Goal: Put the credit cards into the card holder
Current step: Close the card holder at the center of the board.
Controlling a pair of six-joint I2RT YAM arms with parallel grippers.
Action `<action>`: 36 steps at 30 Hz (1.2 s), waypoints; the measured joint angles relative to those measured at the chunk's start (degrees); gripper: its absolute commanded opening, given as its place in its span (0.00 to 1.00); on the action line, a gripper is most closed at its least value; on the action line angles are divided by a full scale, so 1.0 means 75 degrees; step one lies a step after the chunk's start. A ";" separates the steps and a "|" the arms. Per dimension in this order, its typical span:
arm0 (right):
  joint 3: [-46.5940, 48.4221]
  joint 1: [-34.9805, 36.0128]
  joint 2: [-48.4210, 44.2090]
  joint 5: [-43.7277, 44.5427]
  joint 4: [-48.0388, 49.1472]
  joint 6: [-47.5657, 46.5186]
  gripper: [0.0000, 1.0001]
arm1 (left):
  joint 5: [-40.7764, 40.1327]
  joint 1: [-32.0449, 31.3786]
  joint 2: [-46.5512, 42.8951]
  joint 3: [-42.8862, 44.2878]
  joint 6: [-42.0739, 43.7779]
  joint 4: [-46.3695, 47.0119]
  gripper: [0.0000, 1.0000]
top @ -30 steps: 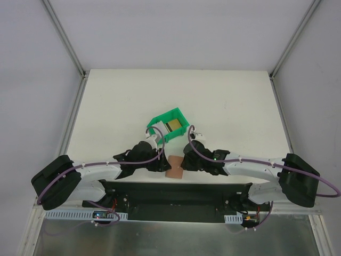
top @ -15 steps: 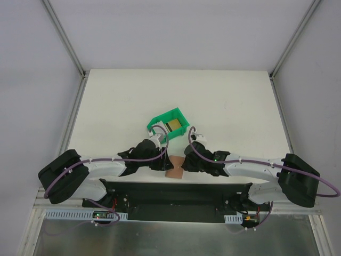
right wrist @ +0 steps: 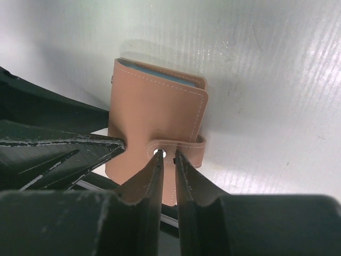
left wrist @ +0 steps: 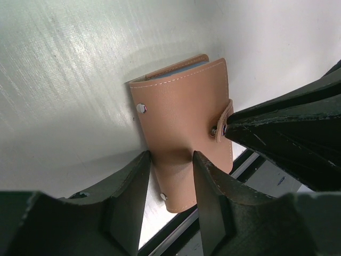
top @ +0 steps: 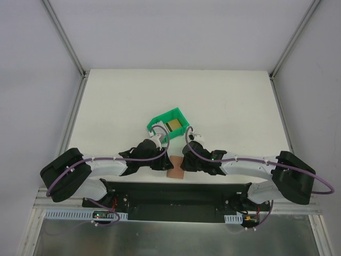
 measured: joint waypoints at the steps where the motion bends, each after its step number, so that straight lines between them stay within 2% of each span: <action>1: 0.0015 0.0000 0.0009 -0.0006 0.0015 -0.0003 0.17 | 0.0000 0.0000 0.0000 0.0000 -0.0006 0.0000 0.39; 15: 0.0198 -0.0009 0.0242 -0.0119 0.0041 -0.0061 0.16 | -0.0006 0.0000 0.0009 0.0000 -0.0067 0.0000 0.38; 27: 0.1542 0.0070 0.1169 0.0029 -0.1469 -0.0175 0.11 | -0.0017 -0.0003 0.0009 0.0000 -0.0140 0.0000 0.38; 36: 0.1909 0.0189 0.1478 0.0157 -0.1996 -0.0079 0.07 | -0.0082 -0.0006 -0.0003 -0.0032 -0.0219 0.0032 0.38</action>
